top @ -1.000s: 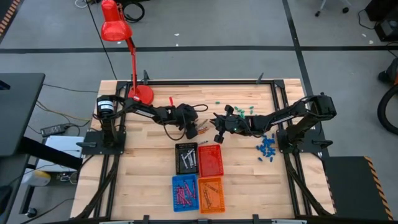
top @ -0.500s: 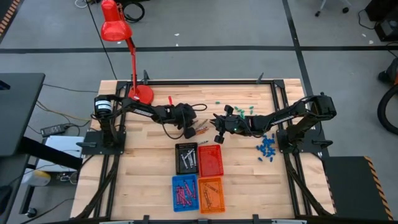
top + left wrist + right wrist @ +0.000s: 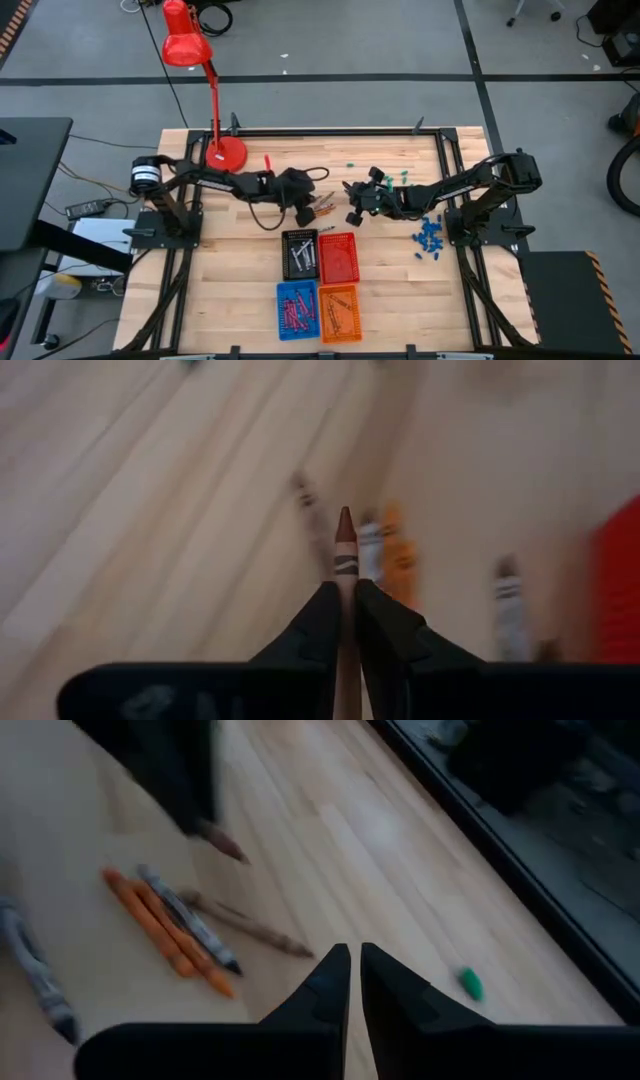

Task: Sort crayons
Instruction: Put the brown crayon into the red basket

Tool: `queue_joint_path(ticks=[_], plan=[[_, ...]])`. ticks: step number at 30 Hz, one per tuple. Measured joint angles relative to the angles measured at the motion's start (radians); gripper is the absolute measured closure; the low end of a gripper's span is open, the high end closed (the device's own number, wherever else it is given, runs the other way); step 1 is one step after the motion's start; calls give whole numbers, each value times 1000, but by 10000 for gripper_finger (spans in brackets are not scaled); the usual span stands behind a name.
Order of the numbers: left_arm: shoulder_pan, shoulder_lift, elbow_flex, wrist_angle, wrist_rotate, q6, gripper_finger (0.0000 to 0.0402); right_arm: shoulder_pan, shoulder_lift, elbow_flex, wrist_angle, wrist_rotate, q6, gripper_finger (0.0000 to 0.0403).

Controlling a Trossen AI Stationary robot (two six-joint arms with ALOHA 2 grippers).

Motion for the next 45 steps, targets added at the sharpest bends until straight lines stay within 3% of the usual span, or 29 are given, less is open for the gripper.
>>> queue_joint_path(ticks=[10,20,36,39,45], plan=[[-141,-35,5,134,1,-179,365,-9,-8,0,-76,148,66,369],[-269,-33,4,217,-22,-541,365,-6,-8,0,-87,151,115,369],[-600,-23,7,330,-736,-833,365,91,-8,0,-85,119,-10,369],[-630,14,49,318,-824,-850,365,99,-8,0,-86,140,-36,369],[-627,131,213,185,-874,-865,365,121,-8,0,-105,278,-54,369]])
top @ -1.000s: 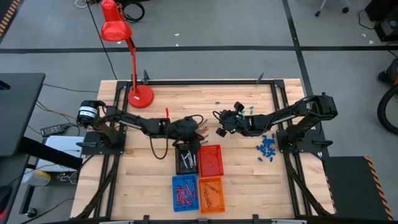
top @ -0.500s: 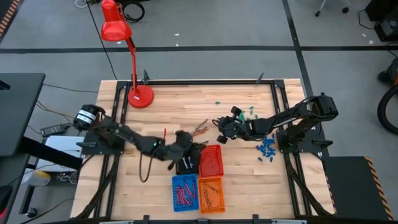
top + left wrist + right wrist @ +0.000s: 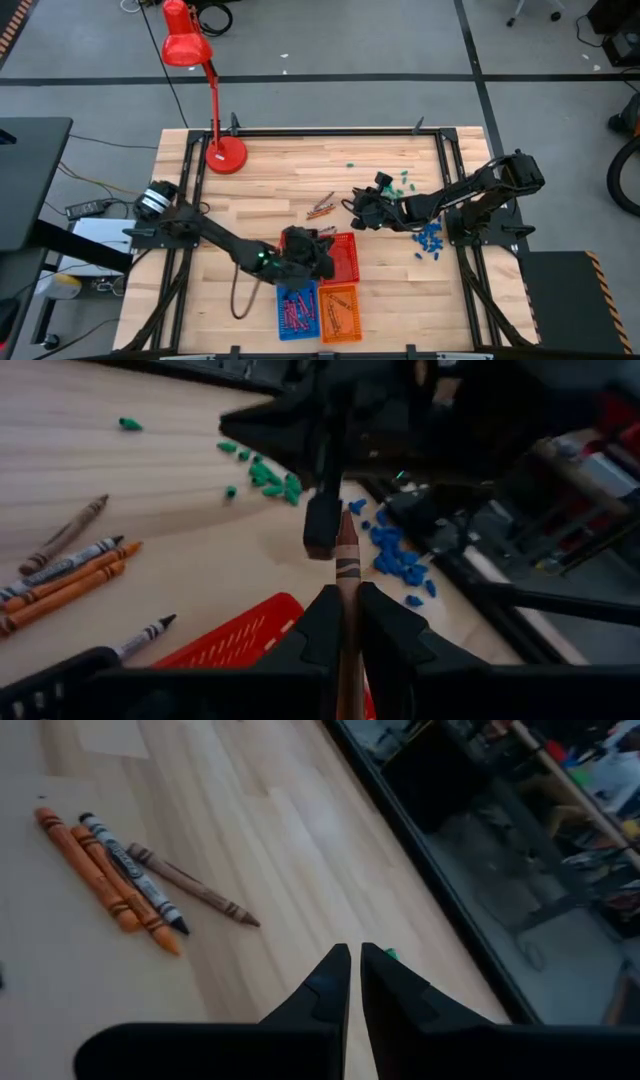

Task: Sort crayons
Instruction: Put the brown crayon into the red basket

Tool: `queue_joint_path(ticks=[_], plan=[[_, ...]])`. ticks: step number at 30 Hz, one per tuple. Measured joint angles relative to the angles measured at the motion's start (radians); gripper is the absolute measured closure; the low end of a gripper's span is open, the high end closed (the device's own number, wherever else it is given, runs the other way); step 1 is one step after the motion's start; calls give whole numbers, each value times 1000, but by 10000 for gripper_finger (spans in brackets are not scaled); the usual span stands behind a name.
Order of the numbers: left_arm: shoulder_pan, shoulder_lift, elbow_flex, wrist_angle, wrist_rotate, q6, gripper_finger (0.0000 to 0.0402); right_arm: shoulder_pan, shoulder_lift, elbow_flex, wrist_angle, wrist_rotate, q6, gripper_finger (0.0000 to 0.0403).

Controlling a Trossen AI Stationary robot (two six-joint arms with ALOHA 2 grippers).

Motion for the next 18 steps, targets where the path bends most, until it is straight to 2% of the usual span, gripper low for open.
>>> queue_joint_path(ticks=[6,11,18], plan=[[14,123,143,-168,-3,-94,365,18,0,0,-3,51,-1,369],[18,199,240,-283,14,-196,365,29,0,0,-3,51,-25,370],[9,244,287,-389,41,-316,365,56,0,0,-3,5,-28,371]])
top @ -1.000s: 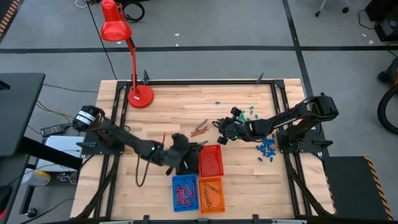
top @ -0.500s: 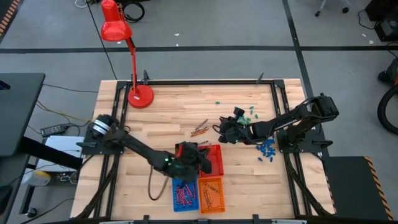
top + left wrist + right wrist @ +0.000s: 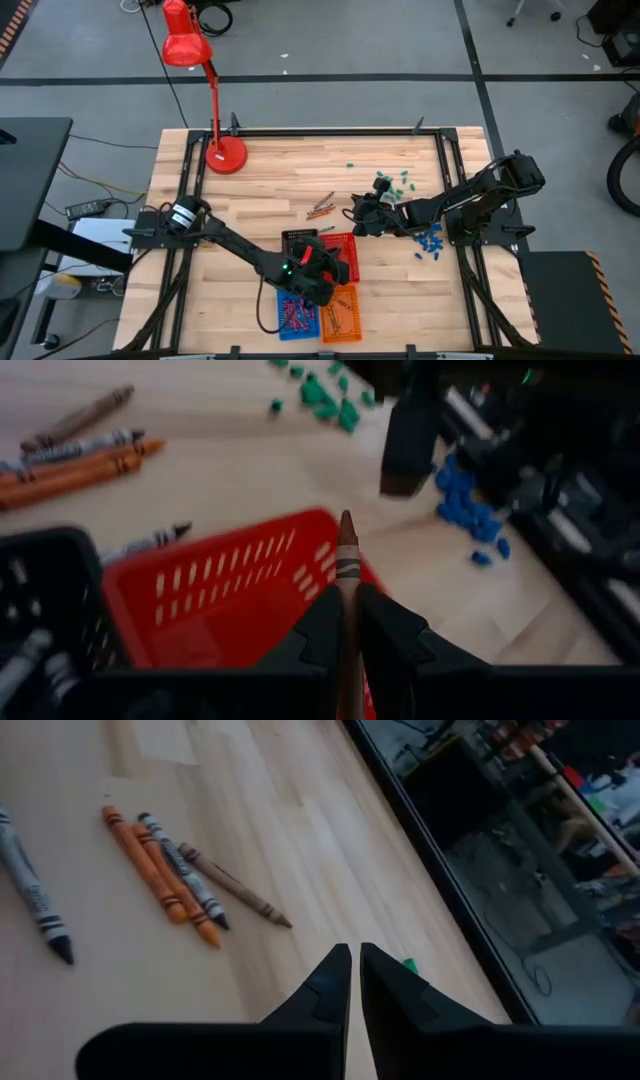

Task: Sort crayons
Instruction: Put the brown crayon into the red basket

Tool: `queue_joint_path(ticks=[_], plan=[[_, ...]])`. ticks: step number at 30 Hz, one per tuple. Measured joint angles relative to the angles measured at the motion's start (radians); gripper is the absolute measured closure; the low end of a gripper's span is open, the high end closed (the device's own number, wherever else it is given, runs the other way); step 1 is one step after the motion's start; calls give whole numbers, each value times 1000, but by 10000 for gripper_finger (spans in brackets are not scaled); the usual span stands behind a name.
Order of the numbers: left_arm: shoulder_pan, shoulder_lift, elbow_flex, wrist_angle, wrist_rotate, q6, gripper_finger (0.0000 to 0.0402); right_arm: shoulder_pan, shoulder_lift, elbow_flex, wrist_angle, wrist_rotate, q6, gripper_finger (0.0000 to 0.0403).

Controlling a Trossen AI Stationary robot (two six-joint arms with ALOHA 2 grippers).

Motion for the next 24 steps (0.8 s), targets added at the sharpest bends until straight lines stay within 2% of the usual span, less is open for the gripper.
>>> queue_joint_path(ticks=[4,12,19,24], plan=[[2,0,0,-11,74,15,365,6,0,0,8,-10,-21,370],[13,0,0,-12,153,61,362,7,0,0,8,-68,-21,370],[21,0,0,-59,174,3,302,7,0,0,1,-79,-24,371],[23,-31,-1,-86,184,105,271,7,0,0,1,-79,-24,370]])
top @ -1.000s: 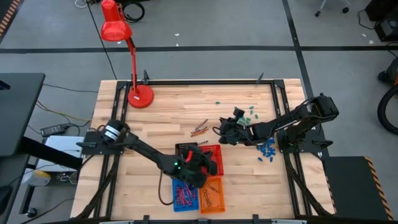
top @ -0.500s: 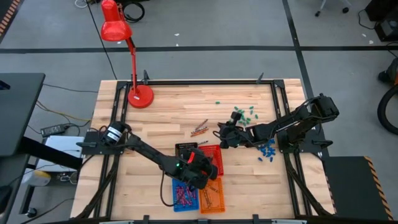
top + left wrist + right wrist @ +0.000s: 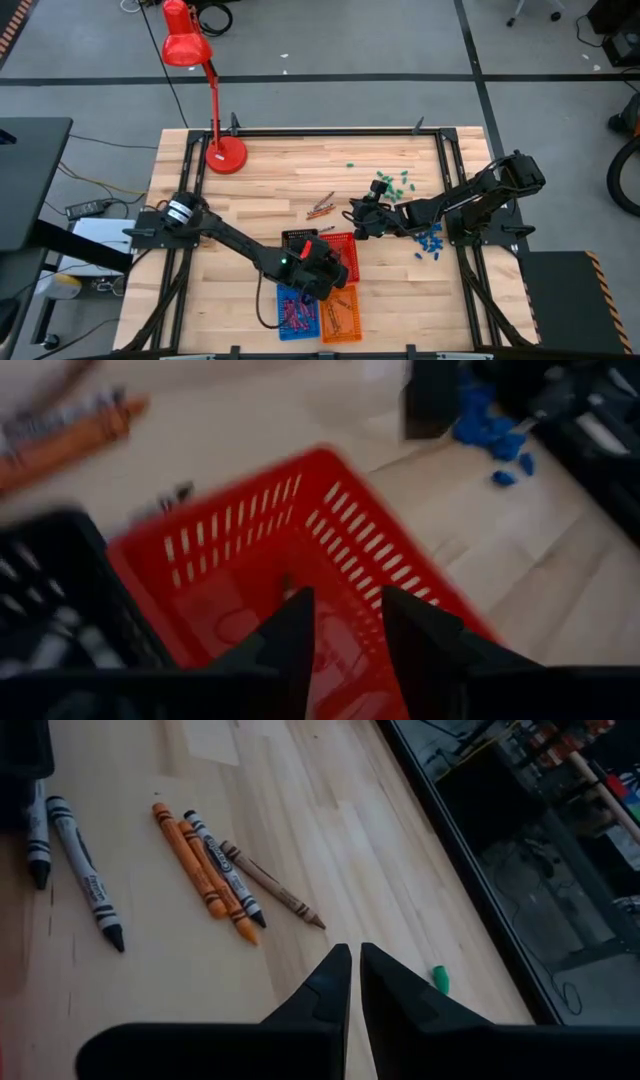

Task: Sort crayons
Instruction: Put the brown crayon into the red basket

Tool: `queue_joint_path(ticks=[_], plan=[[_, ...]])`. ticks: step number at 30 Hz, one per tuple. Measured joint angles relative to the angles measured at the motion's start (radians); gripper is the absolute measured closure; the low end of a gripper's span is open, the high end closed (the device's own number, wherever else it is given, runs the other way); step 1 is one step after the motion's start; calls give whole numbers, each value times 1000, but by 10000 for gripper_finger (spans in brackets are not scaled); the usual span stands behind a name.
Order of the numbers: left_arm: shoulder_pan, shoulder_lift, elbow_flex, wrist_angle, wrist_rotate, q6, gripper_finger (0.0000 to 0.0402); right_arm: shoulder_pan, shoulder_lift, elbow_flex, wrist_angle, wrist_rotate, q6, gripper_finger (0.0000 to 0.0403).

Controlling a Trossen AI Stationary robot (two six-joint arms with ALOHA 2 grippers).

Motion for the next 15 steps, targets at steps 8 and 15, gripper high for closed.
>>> queue_joint_path(ticks=[8,15], plan=[[80,-102,1,-172,4,104,282,0,0,0,2,49,-27,370],[228,-96,1,-200,163,255,285,1,-7,0,-3,102,-34,369]])
